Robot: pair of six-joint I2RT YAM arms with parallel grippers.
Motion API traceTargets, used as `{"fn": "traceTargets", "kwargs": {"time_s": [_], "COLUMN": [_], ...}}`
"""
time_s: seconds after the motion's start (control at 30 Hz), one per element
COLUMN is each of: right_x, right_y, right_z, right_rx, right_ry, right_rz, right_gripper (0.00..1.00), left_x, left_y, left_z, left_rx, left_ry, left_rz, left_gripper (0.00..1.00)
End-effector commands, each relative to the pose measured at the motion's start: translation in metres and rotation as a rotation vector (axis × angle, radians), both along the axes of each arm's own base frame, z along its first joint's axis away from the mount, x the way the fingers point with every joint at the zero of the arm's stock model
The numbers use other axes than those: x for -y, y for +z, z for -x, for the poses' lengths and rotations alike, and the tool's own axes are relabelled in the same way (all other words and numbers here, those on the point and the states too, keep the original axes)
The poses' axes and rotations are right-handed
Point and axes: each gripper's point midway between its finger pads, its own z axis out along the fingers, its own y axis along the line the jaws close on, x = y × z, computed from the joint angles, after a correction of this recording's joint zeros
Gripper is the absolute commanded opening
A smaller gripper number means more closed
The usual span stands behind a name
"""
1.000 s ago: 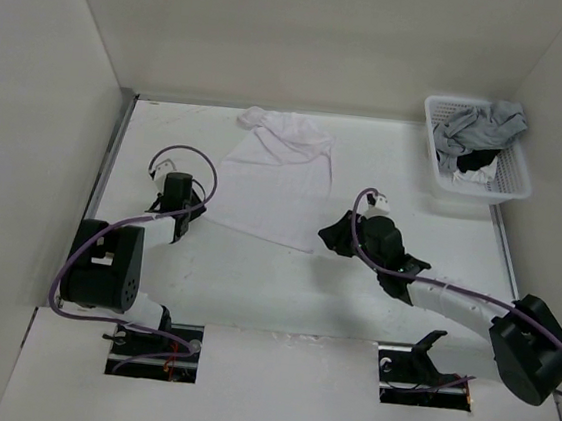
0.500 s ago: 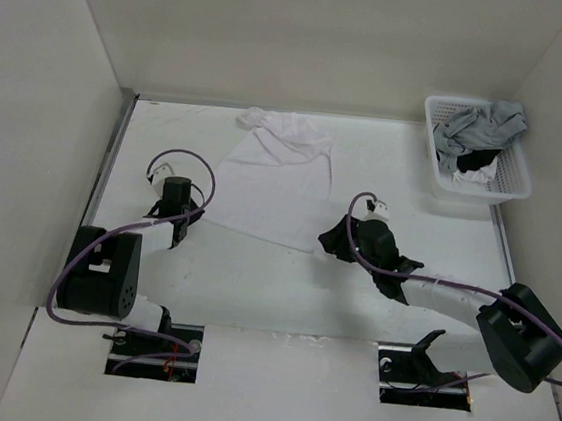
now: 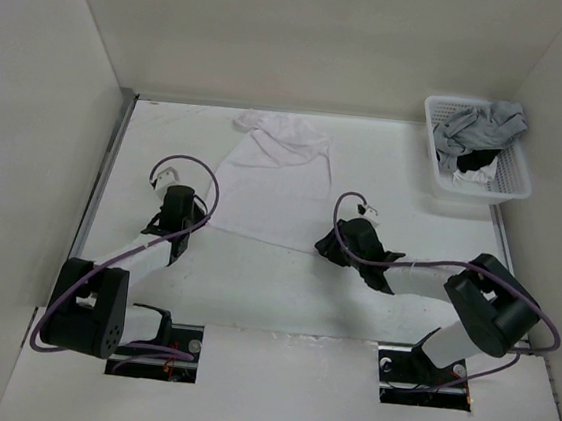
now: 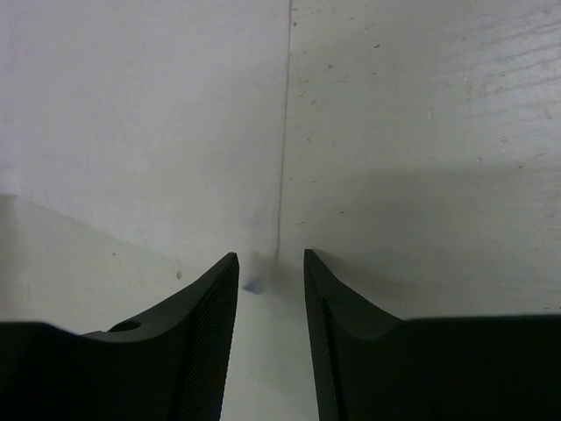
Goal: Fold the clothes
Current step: Flatten the tank top out
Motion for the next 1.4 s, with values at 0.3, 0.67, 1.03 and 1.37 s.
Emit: {"fn": "traceTargets", "kwargs": {"time_s": [0.3, 0.67, 1.03, 1.37], "right_x": [-0.014, -0.012, 0.088, 0.13], "right_y": [0.002, 0.028, 0.332, 0.492], "right_z": [0.005, -0.002, 0.068, 0.115], "right_rx": [-0.046, 0.033, 0.653, 0.879], "right_ry": [-0.024, -0.063, -0.123, -0.088], "right_rz": [-0.062, -0.08, -0.084, -0.175], "right_gripper": [0.33, 0.01, 0.01, 0.01], "left_x": [0.01, 0.018, 0.016, 0.0], "left_y": [0.017, 0.038, 0.32, 0.484], "left_z": [0.001, -0.003, 0.05, 0.134], "left_rx": [0.066, 0.12, 0.678, 1.021], "left_ry": [-0.022, -0.042, -0.088, -0.096], "left_rz": [0.037, 0.07, 0.191, 0.246], "left_gripper": [0.04, 0.04, 0.02, 0.02]}}
